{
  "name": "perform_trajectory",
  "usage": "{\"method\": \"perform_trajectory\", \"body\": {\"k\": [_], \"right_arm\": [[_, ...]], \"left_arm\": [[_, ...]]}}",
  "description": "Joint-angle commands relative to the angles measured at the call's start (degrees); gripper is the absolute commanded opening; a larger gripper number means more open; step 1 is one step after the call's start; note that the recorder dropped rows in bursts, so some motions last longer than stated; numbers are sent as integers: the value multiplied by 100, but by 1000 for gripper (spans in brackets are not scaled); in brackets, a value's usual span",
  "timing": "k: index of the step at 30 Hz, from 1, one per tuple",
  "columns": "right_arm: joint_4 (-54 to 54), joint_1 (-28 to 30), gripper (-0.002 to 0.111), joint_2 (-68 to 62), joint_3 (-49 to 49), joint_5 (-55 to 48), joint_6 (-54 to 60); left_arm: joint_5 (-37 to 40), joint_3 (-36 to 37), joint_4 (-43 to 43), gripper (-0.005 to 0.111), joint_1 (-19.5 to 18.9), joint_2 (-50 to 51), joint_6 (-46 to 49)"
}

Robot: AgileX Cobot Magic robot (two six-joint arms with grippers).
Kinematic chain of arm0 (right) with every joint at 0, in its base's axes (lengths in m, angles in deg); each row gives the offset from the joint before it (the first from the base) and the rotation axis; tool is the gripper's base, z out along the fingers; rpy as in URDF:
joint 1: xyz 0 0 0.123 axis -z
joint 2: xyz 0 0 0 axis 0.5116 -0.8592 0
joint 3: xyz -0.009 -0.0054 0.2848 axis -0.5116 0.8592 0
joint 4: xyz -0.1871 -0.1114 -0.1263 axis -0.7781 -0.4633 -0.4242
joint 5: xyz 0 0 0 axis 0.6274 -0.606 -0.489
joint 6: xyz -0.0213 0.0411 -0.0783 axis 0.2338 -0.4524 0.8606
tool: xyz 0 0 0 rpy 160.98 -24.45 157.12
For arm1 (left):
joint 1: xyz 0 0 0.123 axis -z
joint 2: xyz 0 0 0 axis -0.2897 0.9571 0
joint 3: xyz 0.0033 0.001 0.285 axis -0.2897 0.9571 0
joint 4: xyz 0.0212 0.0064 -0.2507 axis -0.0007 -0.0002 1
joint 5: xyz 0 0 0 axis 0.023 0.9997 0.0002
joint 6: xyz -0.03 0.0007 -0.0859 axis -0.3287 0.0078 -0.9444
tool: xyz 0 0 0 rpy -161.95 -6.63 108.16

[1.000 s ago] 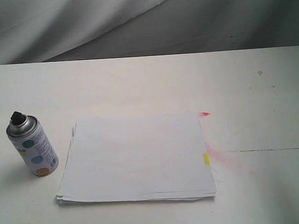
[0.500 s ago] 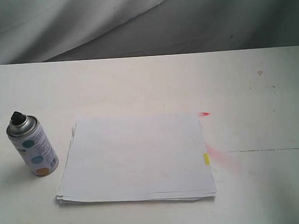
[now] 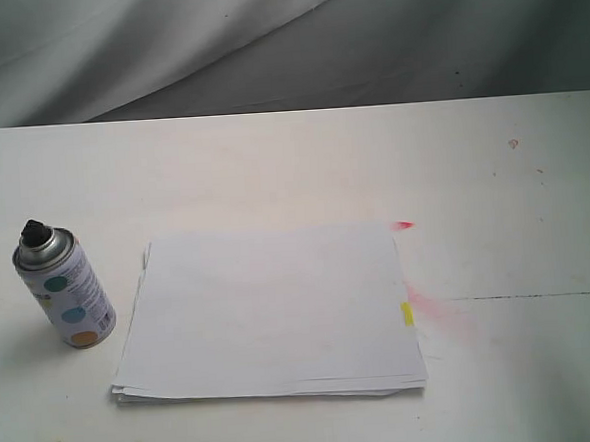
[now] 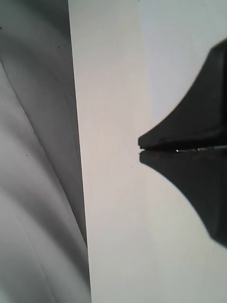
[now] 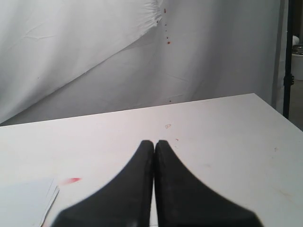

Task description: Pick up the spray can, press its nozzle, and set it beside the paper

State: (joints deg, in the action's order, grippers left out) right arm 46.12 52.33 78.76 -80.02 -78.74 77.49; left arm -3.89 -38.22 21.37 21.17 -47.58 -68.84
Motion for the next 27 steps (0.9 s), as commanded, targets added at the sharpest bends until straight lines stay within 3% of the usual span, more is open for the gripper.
{"method": "perform_trajectory", "body": {"k": [1,9,22,27], "right_arm": [[25,30,0,33,22,26,13],[25,30,0,33,22,26,13],[25,30,0,33,22,26,13],[25,30,0,33,22,26,13]], "left_arm": [[-11,-43,45,0,28,-3,-62],[1209,56,513,0,28,19,-107],[-293,1496,1295,0,28,19,-494],[-465,1654,1396,0,28,396,-467]]}}
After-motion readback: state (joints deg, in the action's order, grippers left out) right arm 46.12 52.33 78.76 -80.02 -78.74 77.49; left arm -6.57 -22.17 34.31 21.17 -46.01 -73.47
